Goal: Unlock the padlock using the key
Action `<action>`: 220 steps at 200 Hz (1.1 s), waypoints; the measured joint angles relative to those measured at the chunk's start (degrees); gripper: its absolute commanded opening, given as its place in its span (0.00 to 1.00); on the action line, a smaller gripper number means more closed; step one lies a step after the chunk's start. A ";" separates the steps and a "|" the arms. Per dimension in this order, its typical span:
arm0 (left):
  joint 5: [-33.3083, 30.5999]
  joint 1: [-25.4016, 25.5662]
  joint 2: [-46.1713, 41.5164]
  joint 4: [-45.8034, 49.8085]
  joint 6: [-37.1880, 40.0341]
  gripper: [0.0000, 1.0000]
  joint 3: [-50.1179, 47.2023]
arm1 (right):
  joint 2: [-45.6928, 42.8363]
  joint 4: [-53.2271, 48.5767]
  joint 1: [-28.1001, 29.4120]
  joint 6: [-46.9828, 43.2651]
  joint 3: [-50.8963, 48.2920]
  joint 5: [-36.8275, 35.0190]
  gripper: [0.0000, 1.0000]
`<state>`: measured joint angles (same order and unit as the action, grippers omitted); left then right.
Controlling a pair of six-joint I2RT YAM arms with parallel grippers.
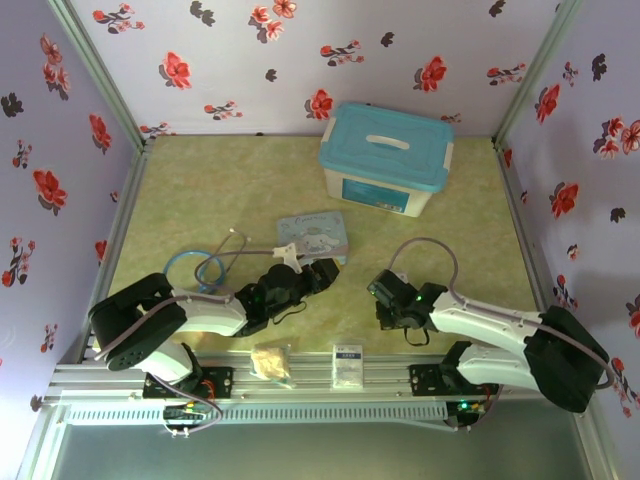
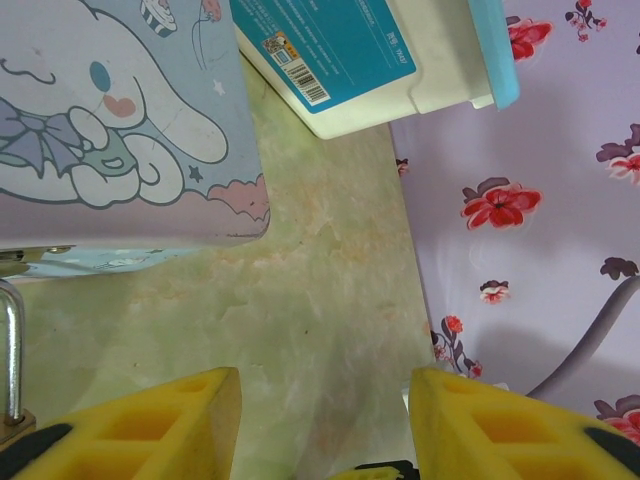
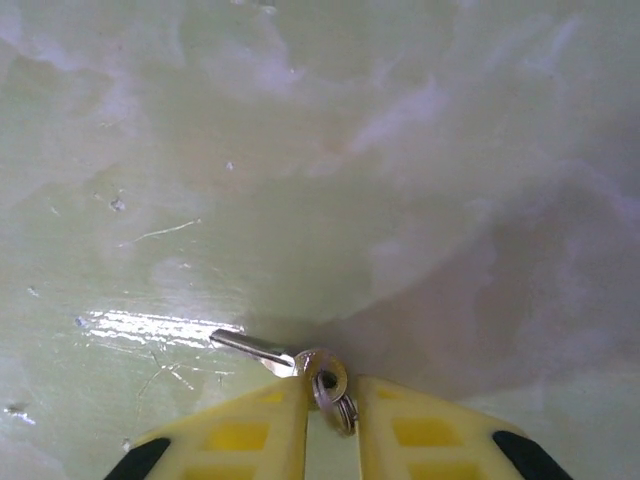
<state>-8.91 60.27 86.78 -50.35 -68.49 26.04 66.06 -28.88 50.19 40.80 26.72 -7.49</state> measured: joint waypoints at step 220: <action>6.88 -0.42 -6.36 6.64 5.14 0.62 5.18 | -15.61 25.94 -4.83 4.90 0.13 9.94 0.00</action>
<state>-2.02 59.86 80.42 -43.70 -63.35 31.22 50.46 -2.94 45.36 45.69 26.85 2.46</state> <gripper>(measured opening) 0.610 0.043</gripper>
